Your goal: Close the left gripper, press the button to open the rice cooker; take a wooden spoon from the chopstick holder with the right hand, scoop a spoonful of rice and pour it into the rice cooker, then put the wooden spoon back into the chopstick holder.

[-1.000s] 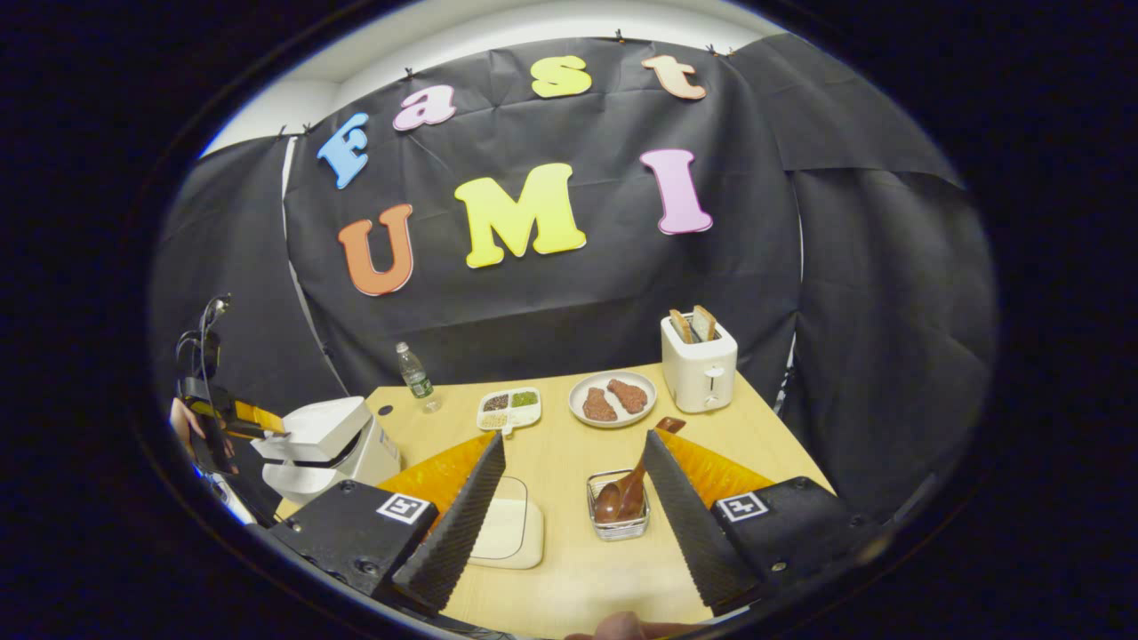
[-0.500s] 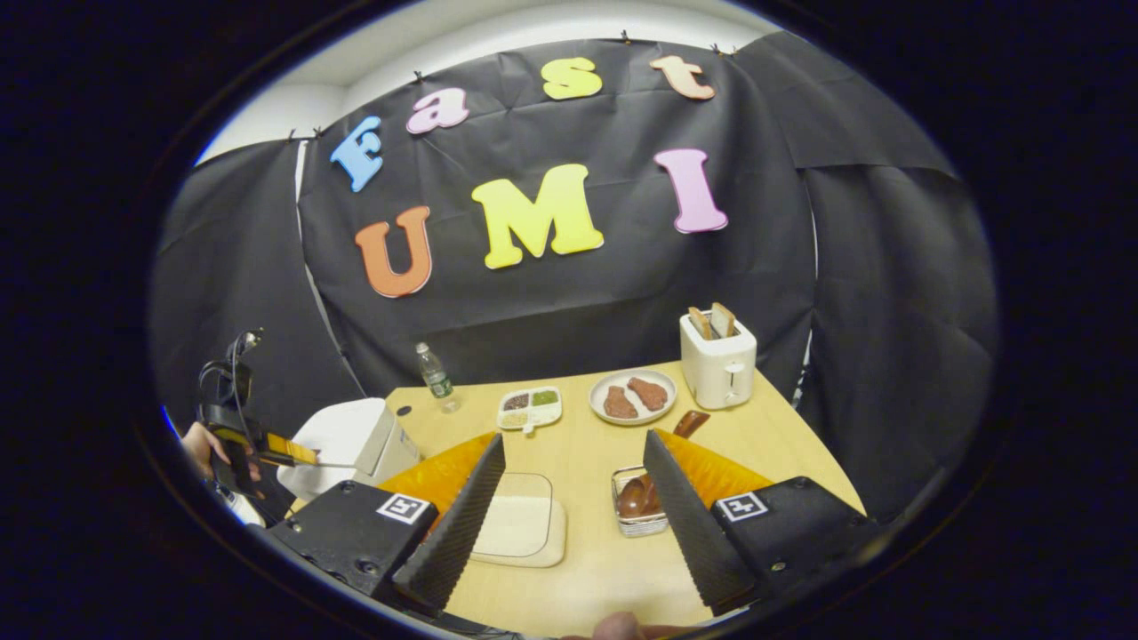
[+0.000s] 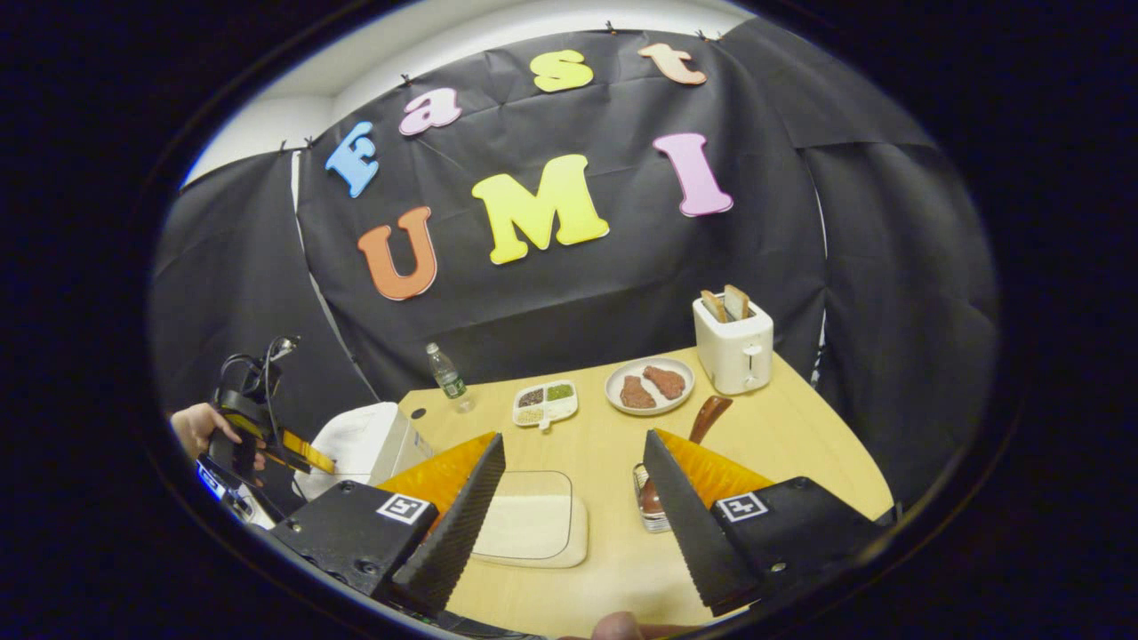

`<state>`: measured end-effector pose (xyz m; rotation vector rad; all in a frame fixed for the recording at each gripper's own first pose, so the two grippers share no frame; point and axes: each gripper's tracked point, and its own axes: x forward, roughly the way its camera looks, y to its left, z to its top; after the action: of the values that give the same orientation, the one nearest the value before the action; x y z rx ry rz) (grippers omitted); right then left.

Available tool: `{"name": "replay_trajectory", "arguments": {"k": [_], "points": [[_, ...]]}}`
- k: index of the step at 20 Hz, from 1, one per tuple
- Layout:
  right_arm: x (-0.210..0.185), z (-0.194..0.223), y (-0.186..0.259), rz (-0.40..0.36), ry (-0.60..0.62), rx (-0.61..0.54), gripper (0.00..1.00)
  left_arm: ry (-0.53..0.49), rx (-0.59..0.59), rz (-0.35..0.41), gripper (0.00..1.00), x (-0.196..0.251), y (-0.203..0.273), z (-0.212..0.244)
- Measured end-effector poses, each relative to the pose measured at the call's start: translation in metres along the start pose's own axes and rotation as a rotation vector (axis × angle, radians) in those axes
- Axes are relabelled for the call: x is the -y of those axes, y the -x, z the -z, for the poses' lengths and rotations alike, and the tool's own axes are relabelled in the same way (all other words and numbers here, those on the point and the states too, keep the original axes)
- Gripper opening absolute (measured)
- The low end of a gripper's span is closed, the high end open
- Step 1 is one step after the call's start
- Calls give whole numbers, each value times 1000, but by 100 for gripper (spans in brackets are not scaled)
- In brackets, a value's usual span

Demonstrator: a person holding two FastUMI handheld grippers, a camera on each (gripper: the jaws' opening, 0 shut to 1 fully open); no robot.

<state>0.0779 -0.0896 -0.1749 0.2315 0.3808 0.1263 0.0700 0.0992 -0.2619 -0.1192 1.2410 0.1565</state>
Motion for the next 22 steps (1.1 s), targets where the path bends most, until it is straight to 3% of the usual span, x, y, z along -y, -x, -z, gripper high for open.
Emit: {"name": "replay_trajectory", "arguments": {"k": [13,17,22], "points": [[-28,33,-13,-75,-72,-51,100,-60,-112,33,97,1,-7,-5],[-40,27,-7,-106,-35,-34,100,-53,-55,28,97,-1,-4,-5],[-43,1,17,-100,12,27,99,47,170,87,95,2,9,-19]]}}
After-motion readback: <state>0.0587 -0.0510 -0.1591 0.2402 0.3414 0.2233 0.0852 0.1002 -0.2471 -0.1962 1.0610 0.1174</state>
